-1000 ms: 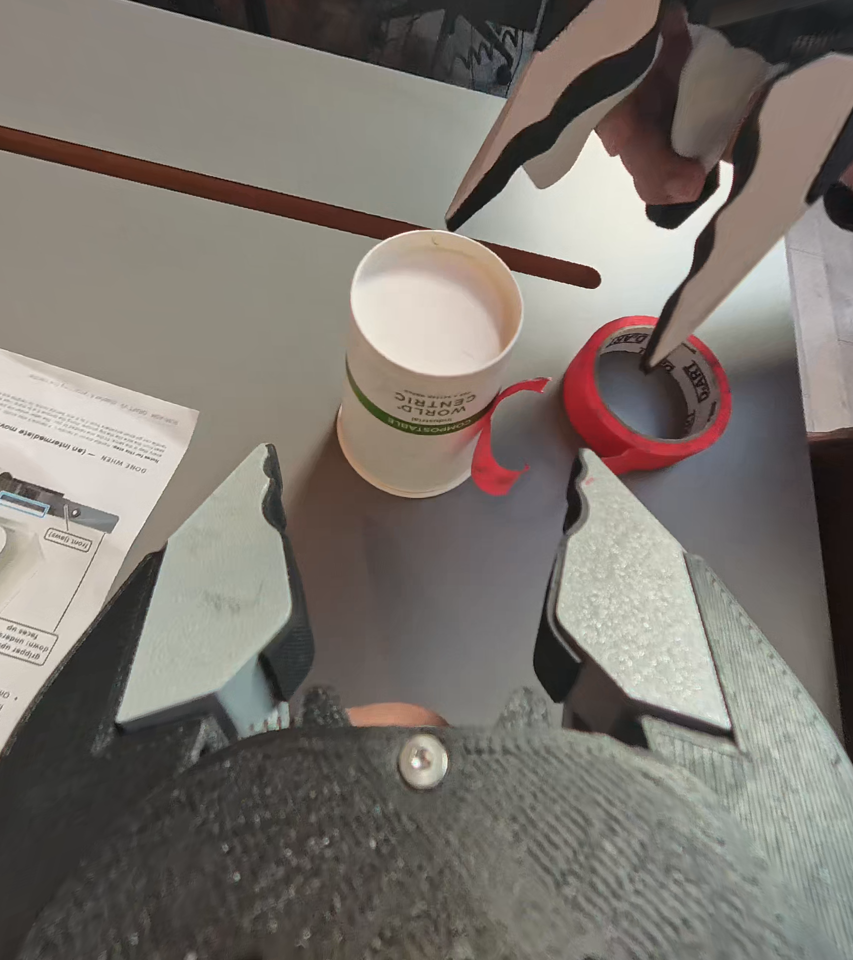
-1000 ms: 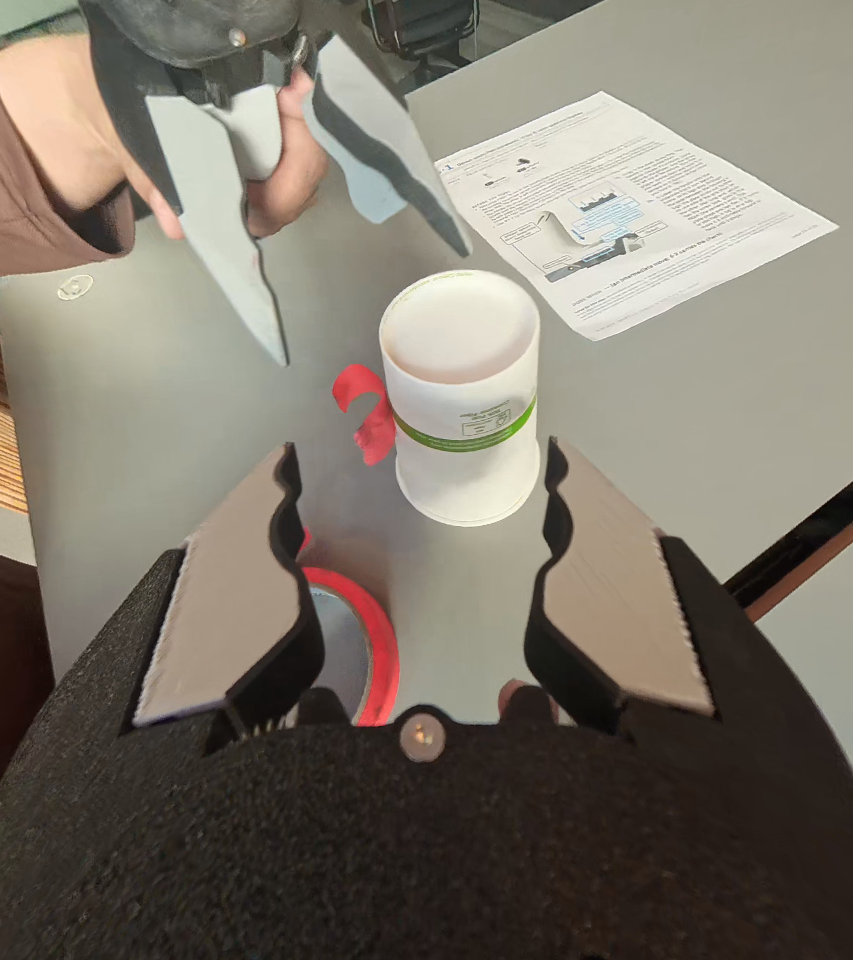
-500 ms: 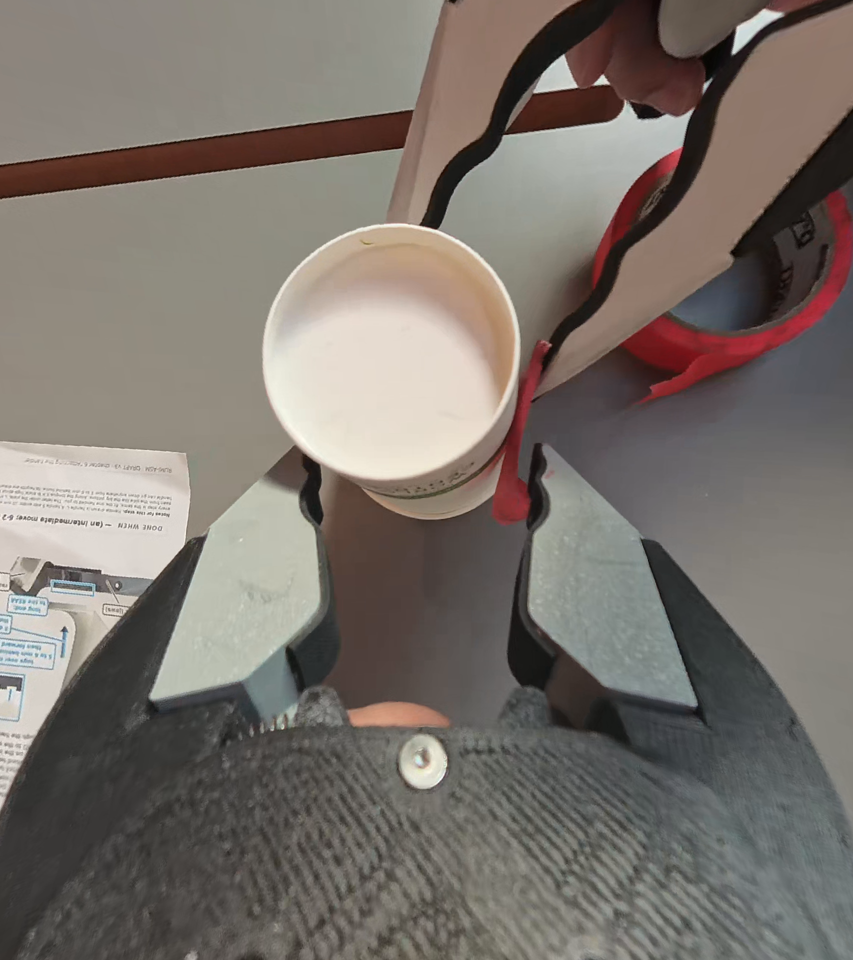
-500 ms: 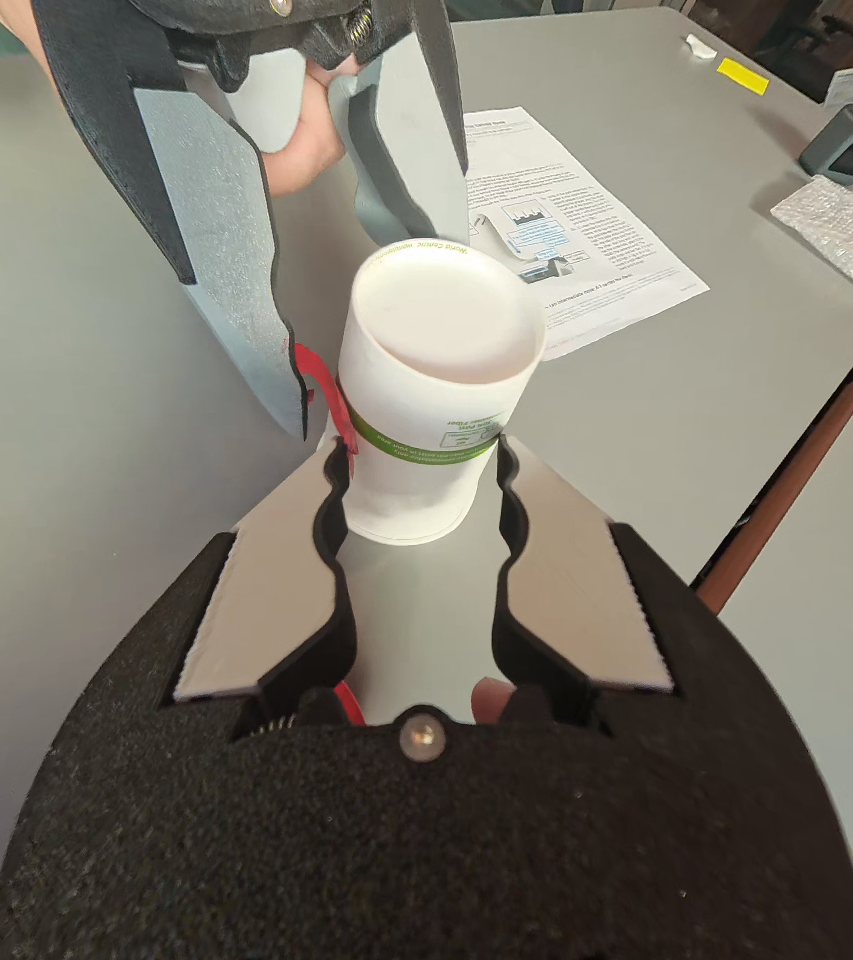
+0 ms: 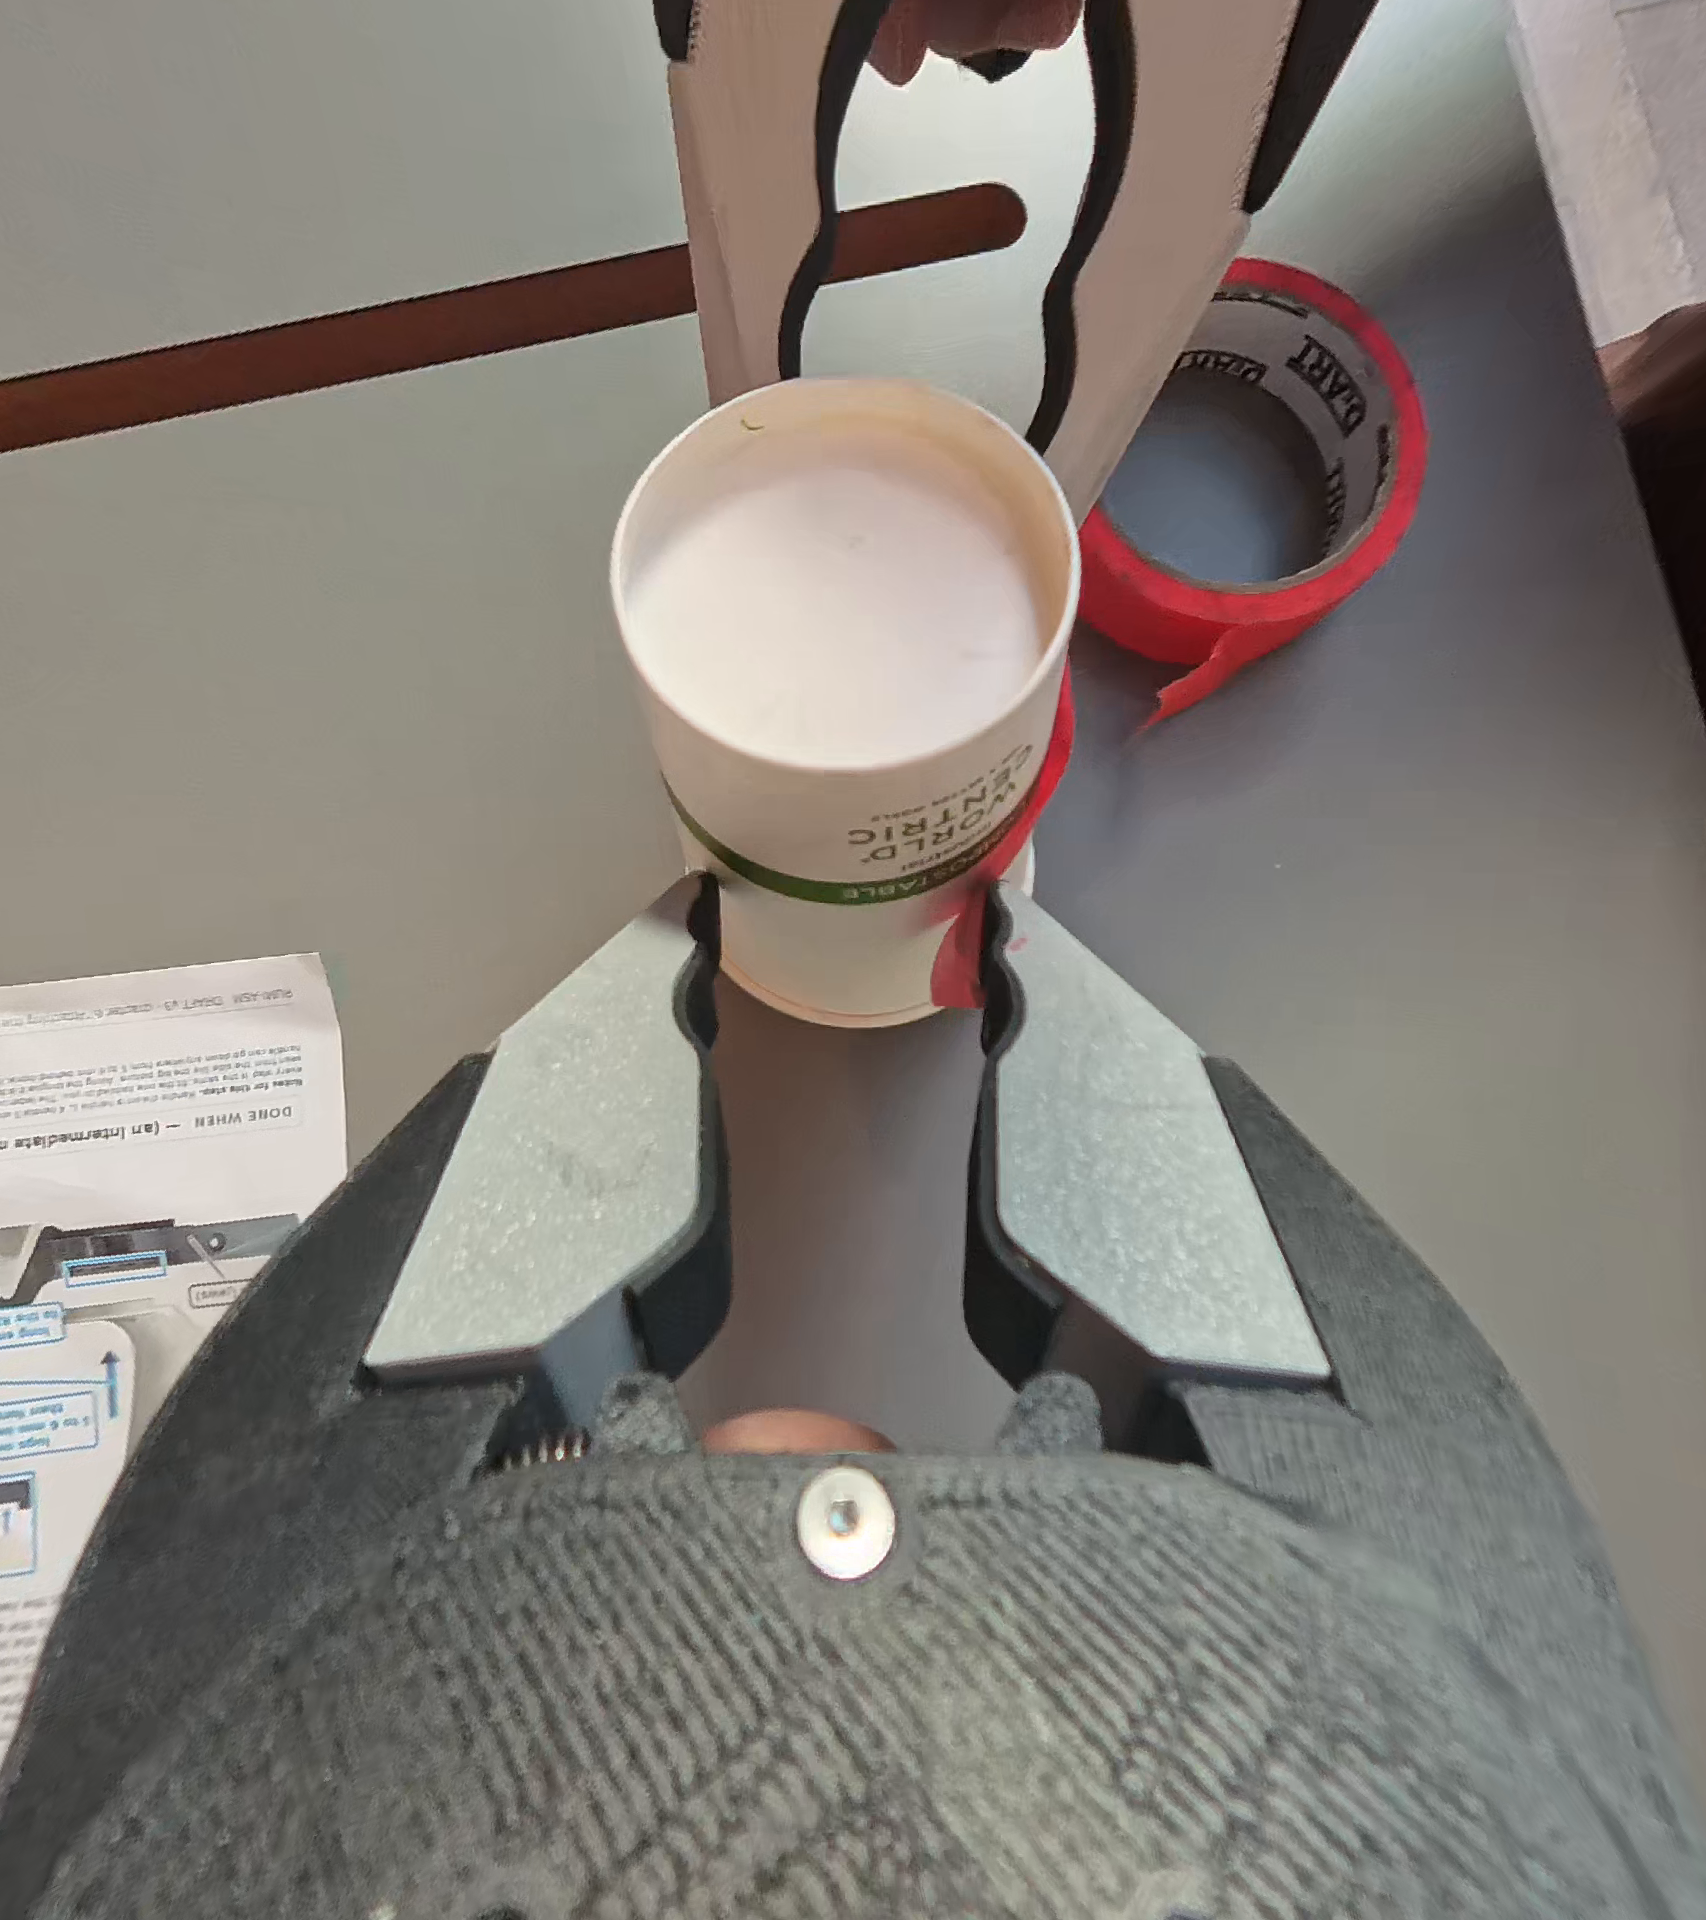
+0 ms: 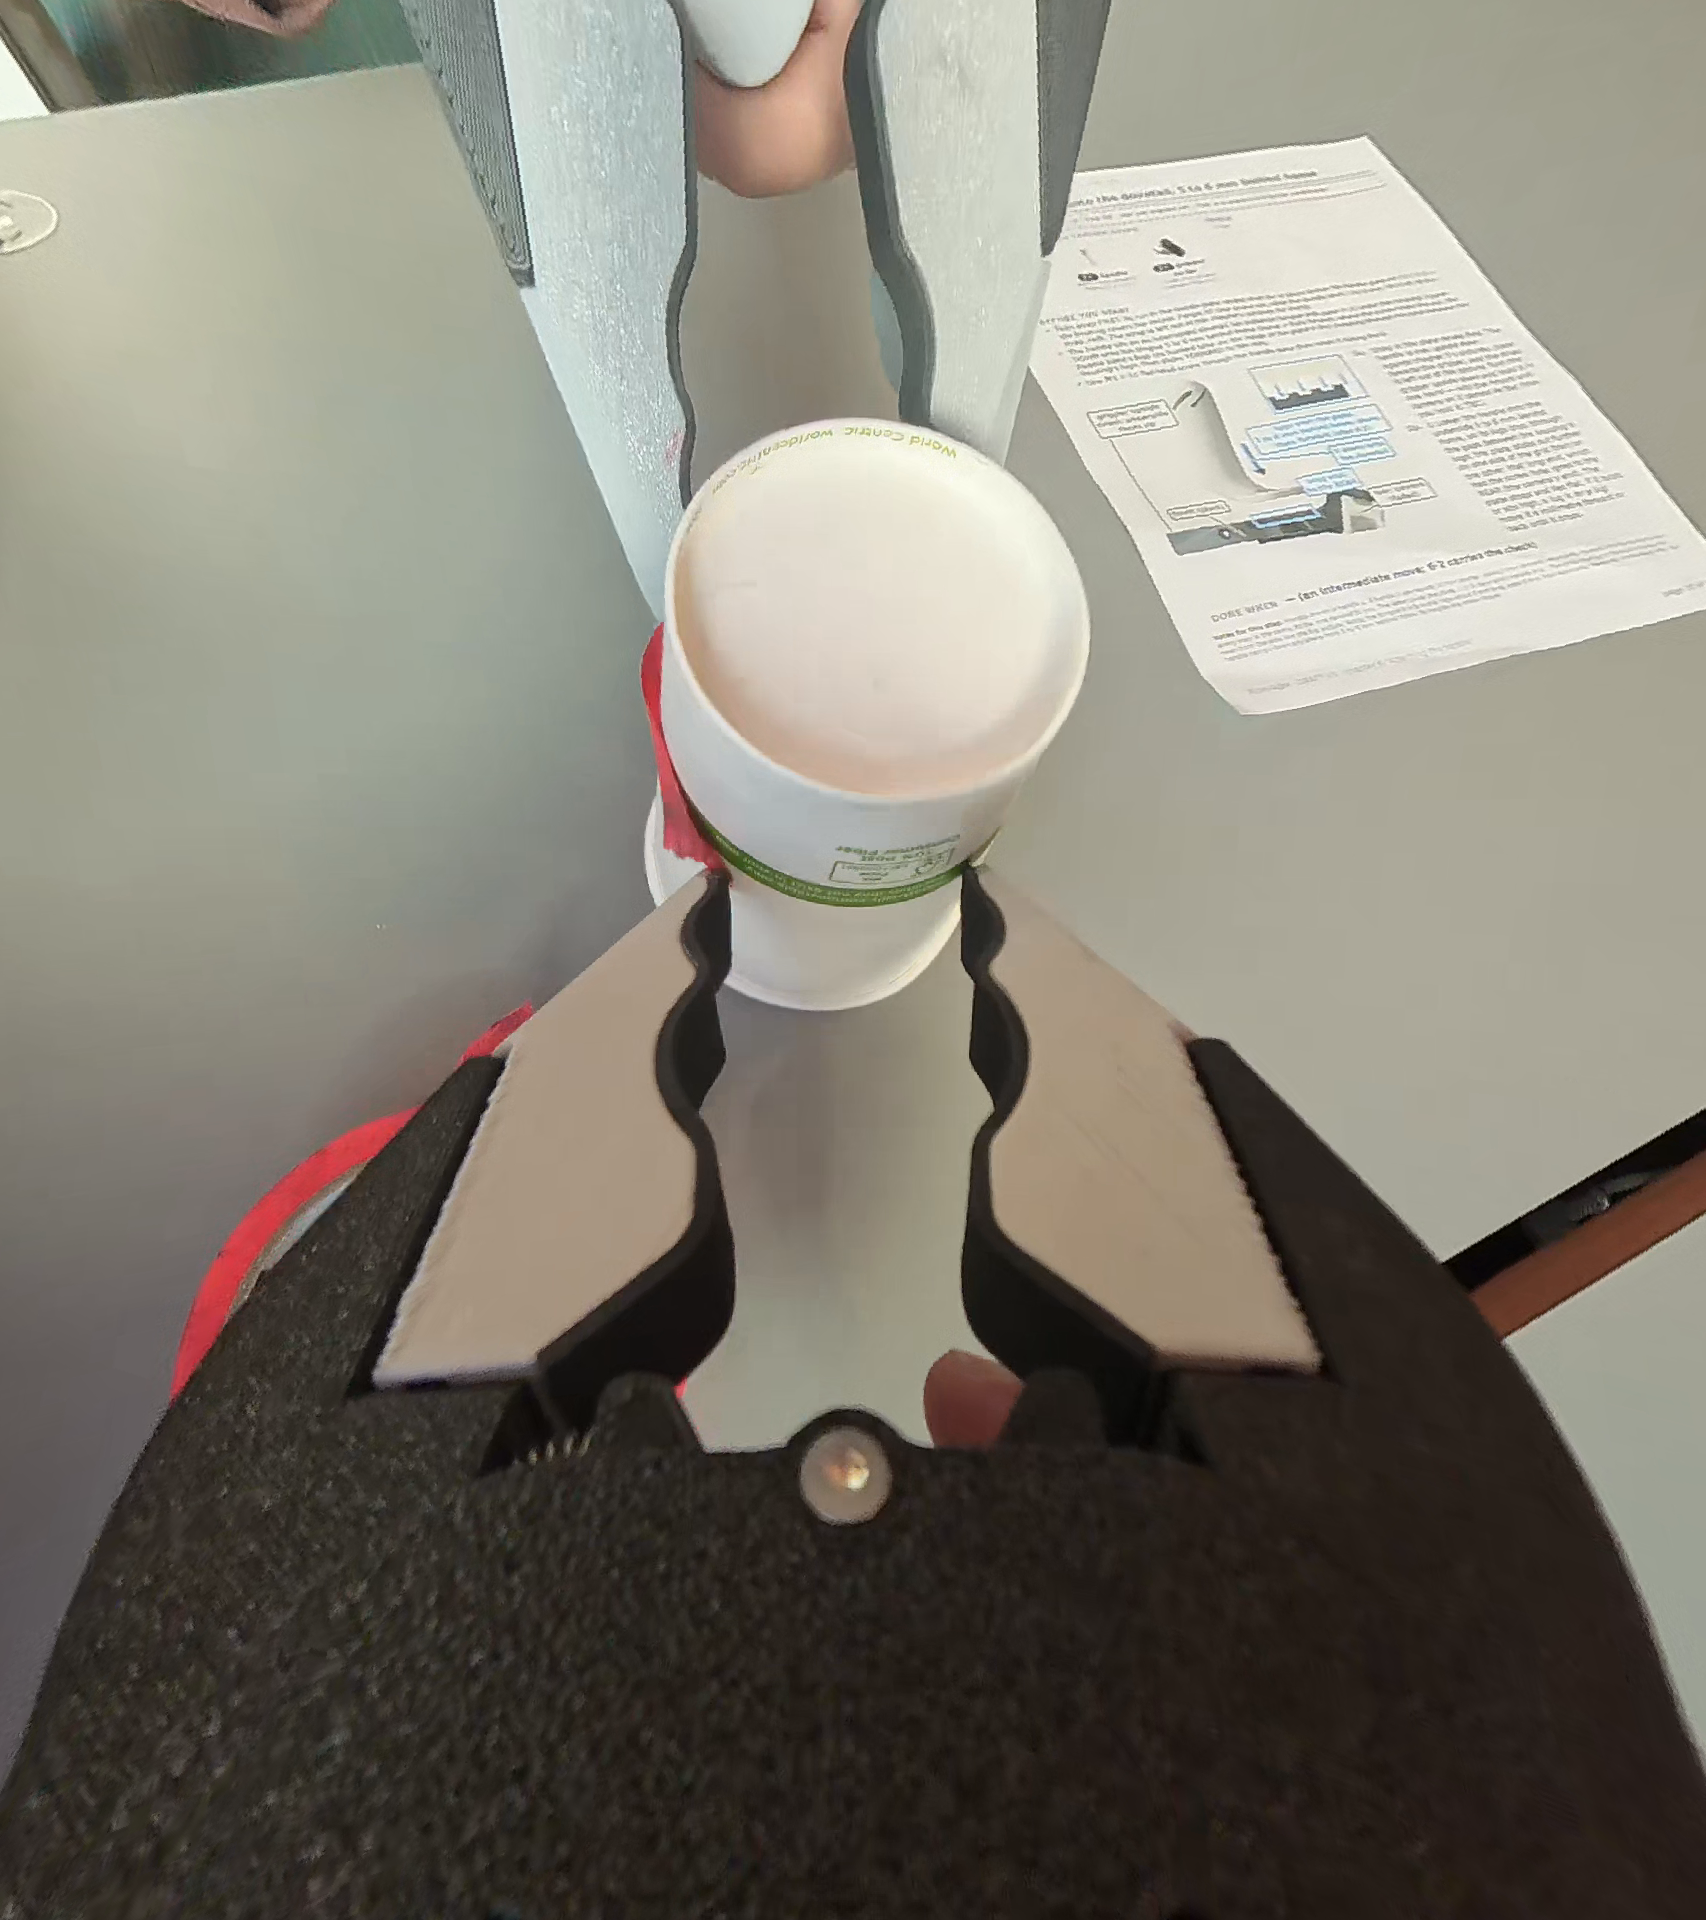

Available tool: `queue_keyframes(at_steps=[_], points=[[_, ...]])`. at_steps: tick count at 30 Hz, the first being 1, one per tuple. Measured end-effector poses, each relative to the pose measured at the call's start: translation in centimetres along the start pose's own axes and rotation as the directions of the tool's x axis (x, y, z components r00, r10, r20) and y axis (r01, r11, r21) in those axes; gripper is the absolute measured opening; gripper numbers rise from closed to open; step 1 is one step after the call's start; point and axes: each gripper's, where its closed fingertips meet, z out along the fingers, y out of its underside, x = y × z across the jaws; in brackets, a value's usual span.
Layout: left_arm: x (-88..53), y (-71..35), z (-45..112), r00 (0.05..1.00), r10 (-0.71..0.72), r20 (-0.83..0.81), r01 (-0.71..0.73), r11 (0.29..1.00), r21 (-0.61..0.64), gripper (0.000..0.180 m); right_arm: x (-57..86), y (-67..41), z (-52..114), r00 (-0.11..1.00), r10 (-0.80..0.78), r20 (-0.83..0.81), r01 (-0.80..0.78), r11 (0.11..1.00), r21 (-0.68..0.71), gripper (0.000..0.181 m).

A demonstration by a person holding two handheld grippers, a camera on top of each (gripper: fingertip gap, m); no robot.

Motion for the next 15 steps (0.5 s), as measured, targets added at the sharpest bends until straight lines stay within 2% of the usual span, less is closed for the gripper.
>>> queue_keyframes(at_steps=[5,9,12,15], points=[[0.6,1.0,0.2,0.997,-0.045,-0.055,0.045,0.999,-0.011,0.045,-0.5,-0.3,0.0,0.997,0.056,0.054,-0.057,0.998,0.019,0.041],[1.6,1.0,0.8,0.993,-0.082,-0.085,0.087,0.995,0.058,0.041,-0.9,-0.1,0.3,0.996,0.083,0.045,-0.085,0.996,0.029,0.067],[2.1,0.8,0.6,0.988,-0.116,-0.098,0.128,0.984,0.125,0.048,-1.5,0.6,0.4,0.997,0.070,0.025,-0.070,0.997,0.021,0.080],[1.7,1.6,0.3,0.988,-0.138,-0.062,0.146,0.978,0.149,0.053,-1.7,1.7,0.2,0.998,0.053,-0.017,-0.053,0.999,0.004,0.084]])
